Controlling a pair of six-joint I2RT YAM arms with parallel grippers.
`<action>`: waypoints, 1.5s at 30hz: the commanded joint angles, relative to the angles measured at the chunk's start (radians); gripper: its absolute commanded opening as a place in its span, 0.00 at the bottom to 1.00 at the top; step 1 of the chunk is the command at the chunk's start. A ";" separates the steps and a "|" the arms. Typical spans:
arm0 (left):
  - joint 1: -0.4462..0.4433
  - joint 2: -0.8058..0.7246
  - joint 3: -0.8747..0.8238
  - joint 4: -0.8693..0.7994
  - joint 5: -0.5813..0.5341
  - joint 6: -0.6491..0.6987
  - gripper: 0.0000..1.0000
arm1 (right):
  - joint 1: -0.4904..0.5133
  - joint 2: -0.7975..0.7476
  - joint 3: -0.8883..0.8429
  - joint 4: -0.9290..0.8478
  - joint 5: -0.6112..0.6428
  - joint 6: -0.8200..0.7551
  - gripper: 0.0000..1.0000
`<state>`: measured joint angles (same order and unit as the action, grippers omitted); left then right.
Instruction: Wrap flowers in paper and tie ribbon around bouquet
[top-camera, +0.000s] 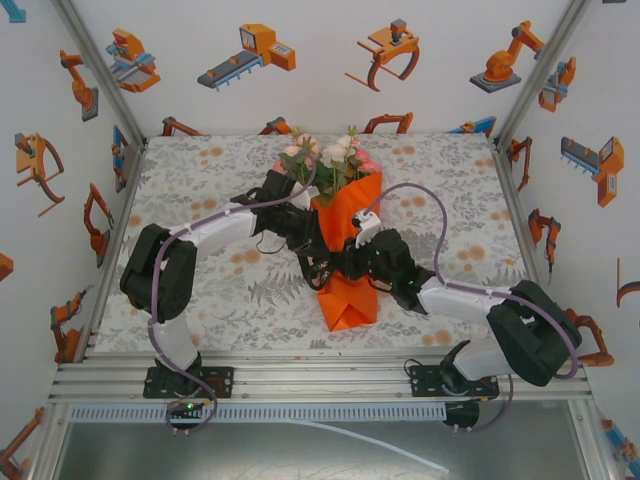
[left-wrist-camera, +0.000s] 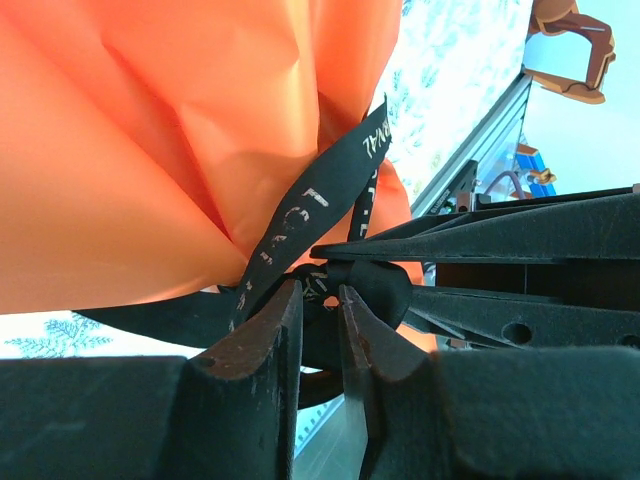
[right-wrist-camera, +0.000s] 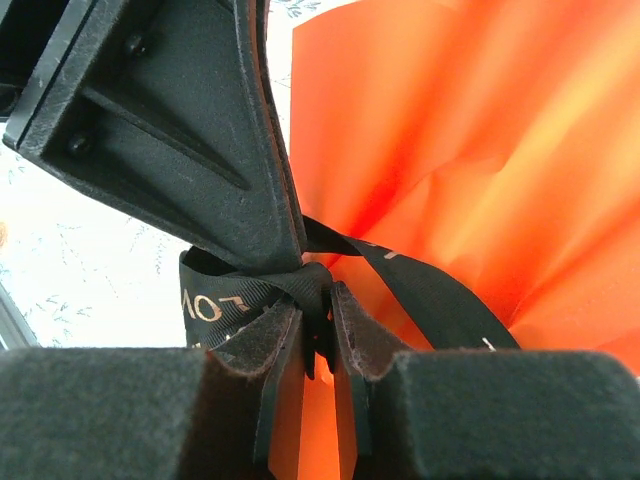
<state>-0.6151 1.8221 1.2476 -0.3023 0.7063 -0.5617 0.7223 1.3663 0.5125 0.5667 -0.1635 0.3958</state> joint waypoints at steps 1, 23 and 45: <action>-0.018 0.014 0.018 0.036 0.039 0.016 0.26 | 0.011 -0.026 0.004 0.105 -0.028 0.026 0.17; -0.032 -0.021 -0.073 0.226 0.042 -0.146 0.03 | 0.011 -0.024 0.011 0.104 -0.031 0.036 0.20; 0.020 -0.039 -0.031 0.130 -0.015 -0.125 0.00 | 0.006 -0.243 -0.075 -0.139 0.035 -0.055 0.30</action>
<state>-0.5949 1.7943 1.1782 -0.1505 0.6872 -0.6952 0.7288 1.1019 0.4297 0.4297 -0.1204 0.3656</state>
